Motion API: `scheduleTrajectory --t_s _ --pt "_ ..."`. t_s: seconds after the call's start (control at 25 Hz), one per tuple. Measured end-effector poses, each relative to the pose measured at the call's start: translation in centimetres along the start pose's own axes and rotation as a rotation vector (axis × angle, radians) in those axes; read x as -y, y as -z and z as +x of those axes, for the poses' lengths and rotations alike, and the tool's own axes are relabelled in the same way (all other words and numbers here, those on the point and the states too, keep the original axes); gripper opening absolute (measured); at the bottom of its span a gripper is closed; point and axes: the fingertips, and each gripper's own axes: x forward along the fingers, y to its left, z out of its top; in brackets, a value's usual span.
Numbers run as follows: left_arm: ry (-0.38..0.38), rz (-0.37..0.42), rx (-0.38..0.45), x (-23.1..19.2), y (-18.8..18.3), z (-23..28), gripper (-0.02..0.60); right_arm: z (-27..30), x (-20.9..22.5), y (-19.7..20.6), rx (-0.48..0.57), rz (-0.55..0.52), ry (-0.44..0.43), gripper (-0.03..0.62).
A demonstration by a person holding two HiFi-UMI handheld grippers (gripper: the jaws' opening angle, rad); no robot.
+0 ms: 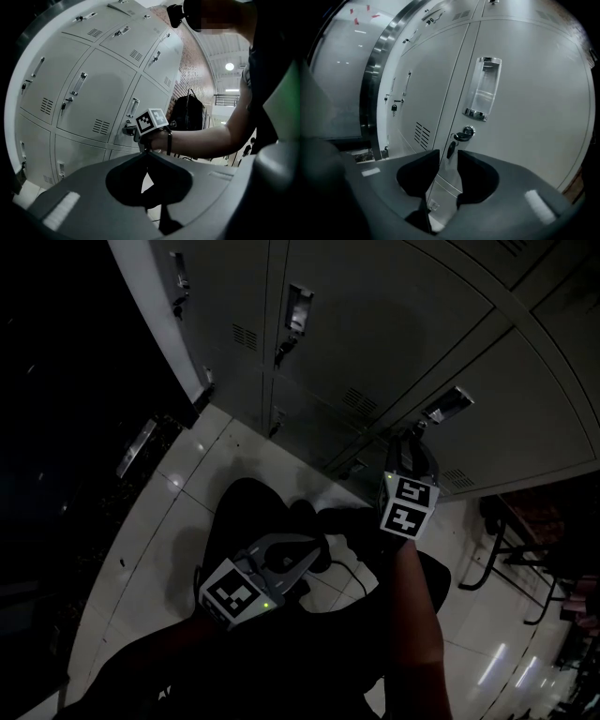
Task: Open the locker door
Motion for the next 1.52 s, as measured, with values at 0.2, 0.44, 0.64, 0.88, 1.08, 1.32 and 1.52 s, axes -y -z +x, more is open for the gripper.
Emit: scheduleTrajectory --t_s 0.2,0.44,0.64,0.88,1.08,1.32,1.52 --pt "-0.003 0.002 -0.004 -0.2 0.1 -0.1 0.011 0.2 0.4 -0.1 0.019 0.087 0.017 0.020" --pt "-0.001 0.004 -0.009 -0.2 0.1 -0.1 0.012 -1.6 -0.4 0.4 0.026 0.104 -0.044 0.018" --pt "0.014 0.014 -0.012 0.6 0.1 0.3 0.012 -3.3 -0.8 1.0 0.035 0.120 -0.105 0.018" --pt "0.027 0.025 -0.015 1.3 0.1 0.4 0.012 -6.8 -2.3 2.3 0.002 0.119 -0.198 0.018" --pt "0.047 0.046 -0.025 2.2 0.1 0.7 0.012 -10.8 -3.0 3.9 -0.019 0.134 -0.267 0.018" --pt "0.075 0.078 -0.031 4.3 0.1 1.1 0.012 -15.9 -1.8 5.9 -0.019 0.165 -0.291 0.018" --pt "0.088 0.105 -0.045 5.3 0.4 1.3 0.012 -19.0 -0.3 7.3 -0.024 0.161 -0.261 0.018"
